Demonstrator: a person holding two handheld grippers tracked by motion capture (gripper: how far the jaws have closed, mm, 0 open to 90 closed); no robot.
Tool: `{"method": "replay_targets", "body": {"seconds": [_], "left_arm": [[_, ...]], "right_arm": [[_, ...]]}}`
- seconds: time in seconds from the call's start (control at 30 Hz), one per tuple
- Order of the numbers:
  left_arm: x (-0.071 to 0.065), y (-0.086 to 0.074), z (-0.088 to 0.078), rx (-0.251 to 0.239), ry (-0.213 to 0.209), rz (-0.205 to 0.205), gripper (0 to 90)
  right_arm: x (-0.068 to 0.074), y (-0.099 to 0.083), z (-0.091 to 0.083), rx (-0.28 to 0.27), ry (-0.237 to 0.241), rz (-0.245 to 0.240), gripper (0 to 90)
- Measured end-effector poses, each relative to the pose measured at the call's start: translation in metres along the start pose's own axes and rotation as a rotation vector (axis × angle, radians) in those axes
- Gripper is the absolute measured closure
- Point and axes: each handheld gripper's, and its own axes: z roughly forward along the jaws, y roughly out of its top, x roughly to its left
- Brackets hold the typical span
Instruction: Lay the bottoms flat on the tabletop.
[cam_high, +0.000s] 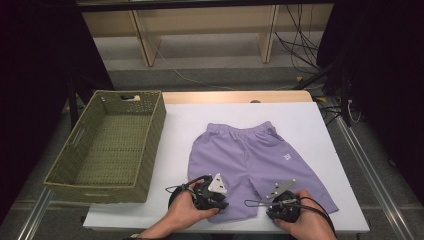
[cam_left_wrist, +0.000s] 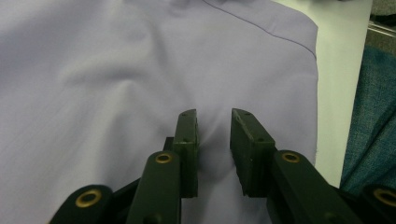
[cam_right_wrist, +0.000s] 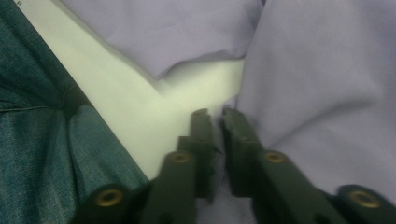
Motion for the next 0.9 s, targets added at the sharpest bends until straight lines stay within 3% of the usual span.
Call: {"method": "replay_targets", "body": {"seconds": [0.1,0.2,0.43,0.57,0.63,0.7,0.77,0.83,0.9], "left_arm": [[-0.001,0.001,0.000,-0.001,-0.003,0.002,71.5],[-0.001,0.001,0.000,-0.003,-0.003,0.004,71.5],[-0.003,0.002,0.000,-0.008,-0.007,0.012,71.3],[-0.004,0.003,0.001,-0.009,-0.009,0.017,70.2],[-0.004,0.003,0.002,-0.009,-0.010,0.017,69.6],[-0.006,0.004,0.002,-0.017,-0.016,0.016,68.6],[-0.008,0.006,0.002,-0.033,-0.030,0.017,67.5],[-0.012,0.010,0.003,-0.042,-0.050,0.036,66.4],[-0.017,0.015,0.005,-0.048,-0.073,0.052,65.4]], "right_arm": [[0.003,0.001,0.000,-0.018,0.040,0.001,89.9],[0.010,0.004,0.000,-0.036,0.124,0.001,90.0],[0.019,0.005,0.003,-0.006,0.230,-0.012,89.3],[0.017,0.005,0.001,-0.025,0.276,-0.011,84.2],[0.015,0.005,-0.002,-0.044,0.307,0.018,80.7],[0.011,0.005,-0.006,-0.071,0.310,0.031,76.0],[0.000,0.003,-0.012,-0.113,0.268,0.072,72.2],[-0.015,0.000,-0.017,-0.178,0.226,0.122,69.0],[-0.033,-0.004,-0.023,-0.218,0.181,0.203,66.3]]}}
